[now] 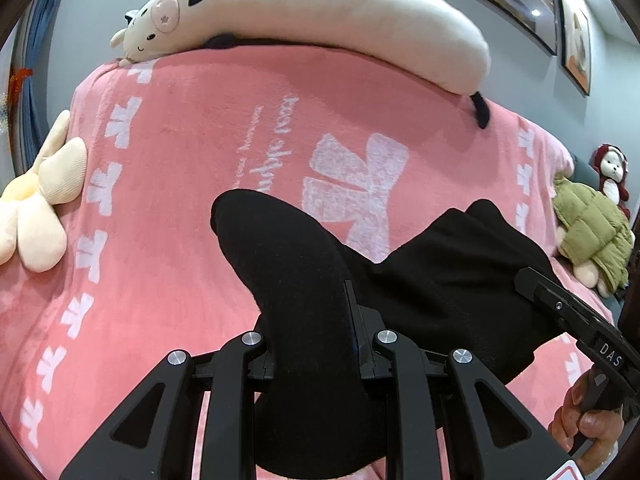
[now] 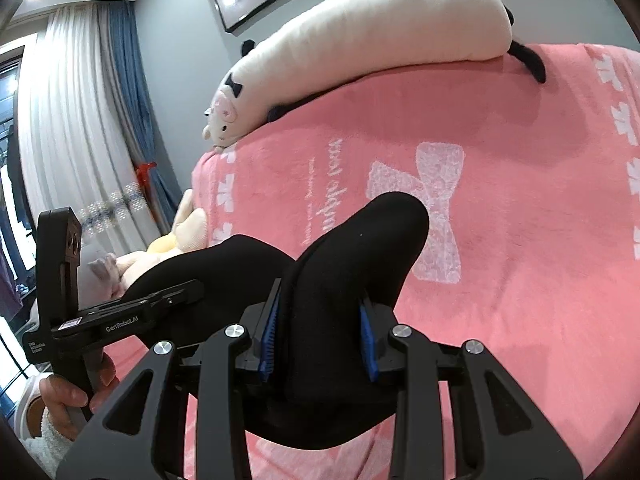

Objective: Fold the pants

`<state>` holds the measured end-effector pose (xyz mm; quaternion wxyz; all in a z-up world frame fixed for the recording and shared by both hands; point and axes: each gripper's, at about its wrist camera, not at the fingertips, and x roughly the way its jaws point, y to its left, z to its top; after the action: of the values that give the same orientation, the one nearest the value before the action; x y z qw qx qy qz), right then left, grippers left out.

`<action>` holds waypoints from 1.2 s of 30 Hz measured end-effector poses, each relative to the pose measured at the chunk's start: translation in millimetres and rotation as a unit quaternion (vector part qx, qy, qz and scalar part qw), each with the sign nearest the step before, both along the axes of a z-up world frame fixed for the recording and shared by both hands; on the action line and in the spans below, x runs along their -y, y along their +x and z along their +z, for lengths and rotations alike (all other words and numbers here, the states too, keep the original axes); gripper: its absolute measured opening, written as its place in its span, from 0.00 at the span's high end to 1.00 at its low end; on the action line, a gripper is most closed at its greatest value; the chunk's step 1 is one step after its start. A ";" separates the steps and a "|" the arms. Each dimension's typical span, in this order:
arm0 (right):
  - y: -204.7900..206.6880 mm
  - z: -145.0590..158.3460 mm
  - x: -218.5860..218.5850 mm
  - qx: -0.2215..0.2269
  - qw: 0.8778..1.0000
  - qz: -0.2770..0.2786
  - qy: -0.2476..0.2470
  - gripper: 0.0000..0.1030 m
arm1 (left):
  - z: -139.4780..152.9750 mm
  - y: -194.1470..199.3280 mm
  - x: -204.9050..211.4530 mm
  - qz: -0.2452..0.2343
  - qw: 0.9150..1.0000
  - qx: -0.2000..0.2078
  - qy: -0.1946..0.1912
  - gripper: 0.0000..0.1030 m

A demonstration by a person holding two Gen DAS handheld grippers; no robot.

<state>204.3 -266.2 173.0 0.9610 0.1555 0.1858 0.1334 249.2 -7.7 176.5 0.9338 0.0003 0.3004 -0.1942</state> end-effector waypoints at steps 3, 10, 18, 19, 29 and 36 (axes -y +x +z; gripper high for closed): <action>27.2 -19.9 6.7 -0.001 1.000 -0.004 0.007 0.69 | -16.6 33.1 2.1 0.002 1.000 -0.003 0.001 0.82; 78.6 -86.9 26.5 -0.034 0.998 -0.021 0.041 0.69 | -73.7 94.0 10.4 0.004 1.000 -0.021 0.009 0.82; 120.6 -161.8 44.3 -0.101 0.993 -0.030 0.053 0.66 | -148.0 135.5 14.0 0.013 0.999 -0.047 0.012 0.80; 128.0 -178.8 49.3 -0.138 0.989 -0.040 0.045 0.63 | -159.8 141.0 11.3 0.024 0.998 -0.062 0.015 0.72; 87.3 -153.8 35.1 -0.135 0.988 -0.070 -0.031 0.63 | -173.2 123.1 -49.5 0.108 0.985 -0.133 0.008 0.49; 152.7 -216.6 21.7 -0.255 0.959 -0.074 -0.101 0.77 | -219.5 141.1 28.8 0.078 0.976 -0.150 0.134 0.27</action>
<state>356.9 -287.9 -43.6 0.8997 0.0995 0.4250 -0.0015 390.2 -36.5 -42.9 0.8817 0.0730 0.4598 -0.0766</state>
